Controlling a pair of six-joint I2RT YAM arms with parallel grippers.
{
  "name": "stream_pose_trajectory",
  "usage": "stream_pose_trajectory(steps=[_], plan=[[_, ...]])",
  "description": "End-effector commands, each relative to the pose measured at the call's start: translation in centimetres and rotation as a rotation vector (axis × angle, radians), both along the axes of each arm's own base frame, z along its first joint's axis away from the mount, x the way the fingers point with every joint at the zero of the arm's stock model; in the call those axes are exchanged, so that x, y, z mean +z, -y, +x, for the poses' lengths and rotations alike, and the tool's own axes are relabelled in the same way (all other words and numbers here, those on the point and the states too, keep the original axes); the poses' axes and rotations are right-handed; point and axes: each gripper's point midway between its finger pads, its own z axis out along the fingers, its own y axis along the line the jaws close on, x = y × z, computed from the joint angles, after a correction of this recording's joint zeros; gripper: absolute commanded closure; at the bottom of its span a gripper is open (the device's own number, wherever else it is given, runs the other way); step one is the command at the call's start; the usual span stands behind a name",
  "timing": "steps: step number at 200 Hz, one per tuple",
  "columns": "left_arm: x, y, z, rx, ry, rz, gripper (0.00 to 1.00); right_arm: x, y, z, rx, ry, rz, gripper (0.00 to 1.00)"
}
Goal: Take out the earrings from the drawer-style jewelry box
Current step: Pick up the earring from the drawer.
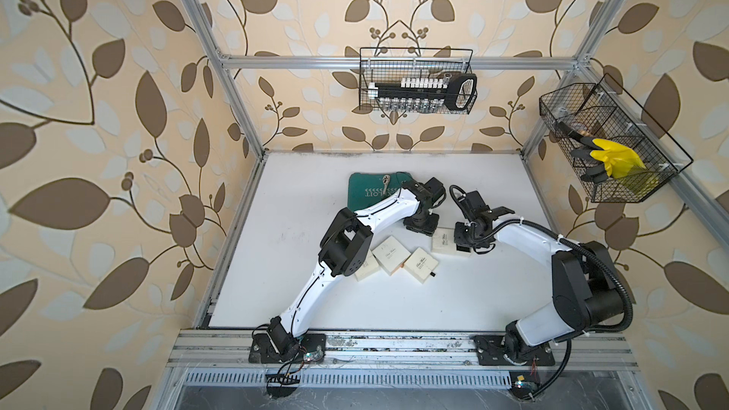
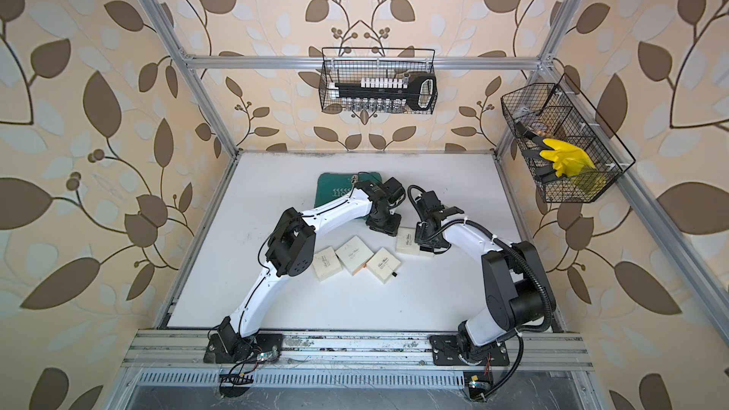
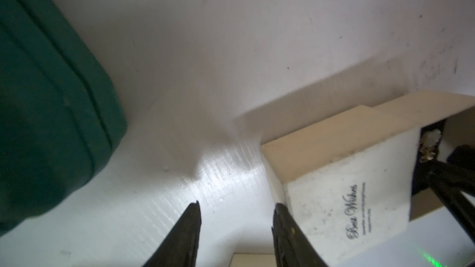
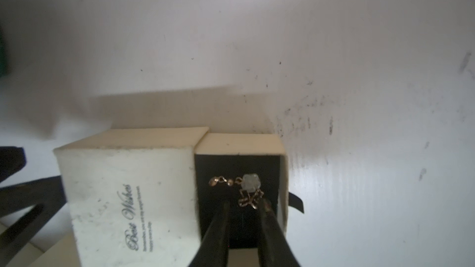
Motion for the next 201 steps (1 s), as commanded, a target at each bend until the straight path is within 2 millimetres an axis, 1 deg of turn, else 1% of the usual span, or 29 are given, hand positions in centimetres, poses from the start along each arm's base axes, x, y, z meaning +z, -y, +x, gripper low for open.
stream_pose_trajectory(steps=[1, 65, 103, 144, 201], plan=[[2.4, 0.0, -0.3, -0.014, 0.021, -0.027, 0.52, -1.1, 0.3, -0.8, -0.003, -0.045, -0.027, 0.76], [2.4, 0.0, -0.3, -0.013, 0.019, -0.027, 0.52, -2.3, 0.3, -1.0, 0.001, -0.065, -0.032, 0.74], [2.5, 0.0, -0.3, -0.012, 0.021, -0.027, 0.52, -2.6, 0.4, -1.1, 0.001, -0.071, -0.037, 0.82], [2.3, -0.1, -0.3, -0.012, 0.017, -0.026, 0.52, -2.0, 0.4, -1.1, 0.003, -0.055, -0.035, 0.88], [2.3, 0.0, -0.3, -0.013, 0.019, -0.025, 0.52, 0.1, 0.3, -1.2, 0.007, -0.024, -0.015, 0.92]])
